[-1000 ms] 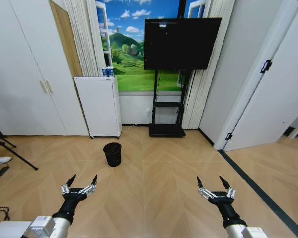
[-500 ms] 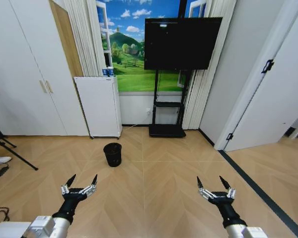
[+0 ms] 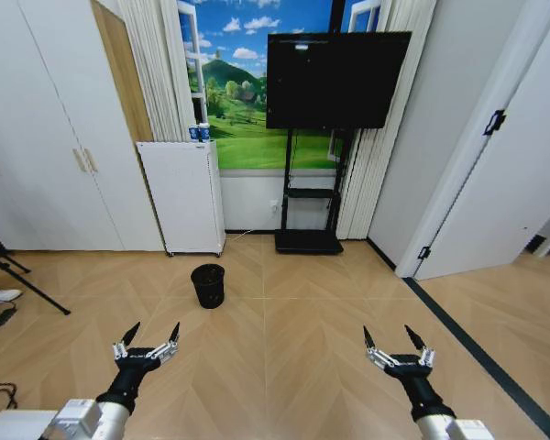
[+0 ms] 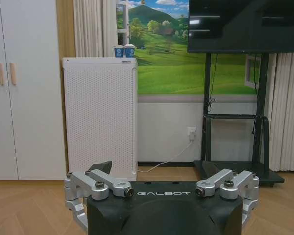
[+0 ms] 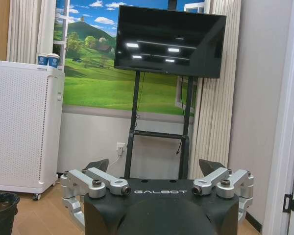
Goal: Pick up the trash bin and place the garbage on the floor into it.
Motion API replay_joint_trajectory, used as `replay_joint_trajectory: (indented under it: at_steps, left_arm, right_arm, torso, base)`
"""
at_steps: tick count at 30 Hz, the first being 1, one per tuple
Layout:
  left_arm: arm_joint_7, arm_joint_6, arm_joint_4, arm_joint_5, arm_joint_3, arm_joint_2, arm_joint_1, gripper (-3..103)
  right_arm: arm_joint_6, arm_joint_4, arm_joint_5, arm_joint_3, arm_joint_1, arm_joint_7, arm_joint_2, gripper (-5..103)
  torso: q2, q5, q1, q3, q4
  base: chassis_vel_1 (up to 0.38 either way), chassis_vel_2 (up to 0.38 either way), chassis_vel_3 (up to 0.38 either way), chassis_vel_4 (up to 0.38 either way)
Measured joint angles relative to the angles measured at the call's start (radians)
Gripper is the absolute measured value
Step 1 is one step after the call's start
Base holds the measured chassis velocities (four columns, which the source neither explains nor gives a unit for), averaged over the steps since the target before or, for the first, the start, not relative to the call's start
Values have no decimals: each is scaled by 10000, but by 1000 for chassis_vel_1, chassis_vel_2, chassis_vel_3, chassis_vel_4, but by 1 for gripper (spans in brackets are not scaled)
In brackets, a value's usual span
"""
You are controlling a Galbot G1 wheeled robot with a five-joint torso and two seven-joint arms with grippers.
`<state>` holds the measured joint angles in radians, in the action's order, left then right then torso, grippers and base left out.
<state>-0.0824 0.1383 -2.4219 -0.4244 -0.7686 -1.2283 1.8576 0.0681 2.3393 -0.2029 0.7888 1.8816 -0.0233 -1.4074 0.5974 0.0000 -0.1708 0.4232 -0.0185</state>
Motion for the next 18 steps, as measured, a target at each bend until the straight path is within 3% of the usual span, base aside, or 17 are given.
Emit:
replay_joint_trajectory:
  at_steps: [18]
  left_arm:
    - [0,0,0,0,0,0,0,100]
  right_arm:
    - [0,0,0,0,0,0,0,100]
  torso:
    - [0,0,0,0,0]
  base:
    - [0,0,0,0]
